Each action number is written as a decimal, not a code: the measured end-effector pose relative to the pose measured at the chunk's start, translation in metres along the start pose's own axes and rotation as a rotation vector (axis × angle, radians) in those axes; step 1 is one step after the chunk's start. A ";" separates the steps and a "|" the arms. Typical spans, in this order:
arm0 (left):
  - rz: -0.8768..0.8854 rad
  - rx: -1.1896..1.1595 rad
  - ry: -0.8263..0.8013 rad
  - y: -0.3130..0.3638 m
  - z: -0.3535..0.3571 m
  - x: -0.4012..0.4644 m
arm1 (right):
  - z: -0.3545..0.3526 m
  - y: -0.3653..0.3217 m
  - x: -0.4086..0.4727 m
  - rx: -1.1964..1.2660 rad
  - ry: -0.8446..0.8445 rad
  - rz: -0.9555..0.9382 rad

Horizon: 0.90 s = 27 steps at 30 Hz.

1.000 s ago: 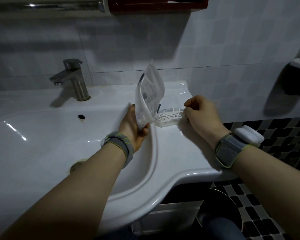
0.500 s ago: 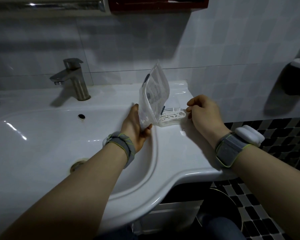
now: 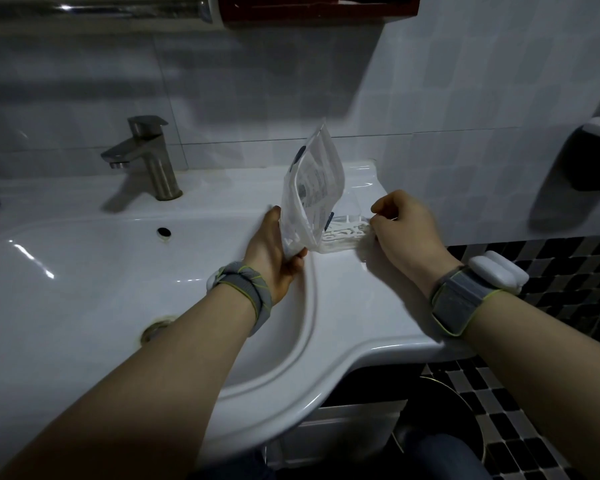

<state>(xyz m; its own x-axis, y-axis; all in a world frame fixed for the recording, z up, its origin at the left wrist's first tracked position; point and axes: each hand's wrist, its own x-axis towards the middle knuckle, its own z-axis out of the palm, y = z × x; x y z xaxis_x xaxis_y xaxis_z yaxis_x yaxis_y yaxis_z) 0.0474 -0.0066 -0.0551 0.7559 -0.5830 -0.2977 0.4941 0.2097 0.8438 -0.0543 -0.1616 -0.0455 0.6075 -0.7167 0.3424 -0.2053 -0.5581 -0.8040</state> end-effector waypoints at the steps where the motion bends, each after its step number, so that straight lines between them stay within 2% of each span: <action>1: 0.003 0.005 0.000 0.000 0.000 -0.001 | 0.000 0.000 0.000 -0.003 0.000 -0.002; 11: 0.014 0.002 -0.005 0.000 0.001 0.000 | -0.001 -0.004 -0.006 -0.152 0.014 -0.124; 18: 0.003 -0.004 0.001 0.001 0.001 0.000 | 0.000 -0.006 -0.006 -0.167 0.026 -0.125; 27: 0.010 -0.004 -0.003 0.000 0.001 0.001 | 0.006 -0.004 -0.005 -0.239 -0.034 -0.198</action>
<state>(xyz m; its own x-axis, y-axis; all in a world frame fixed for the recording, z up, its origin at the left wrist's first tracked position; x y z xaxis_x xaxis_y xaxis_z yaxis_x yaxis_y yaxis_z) 0.0475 -0.0076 -0.0552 0.7594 -0.5834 -0.2879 0.4882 0.2185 0.8449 -0.0520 -0.1531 -0.0474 0.6786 -0.5718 0.4611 -0.2527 -0.7711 -0.5844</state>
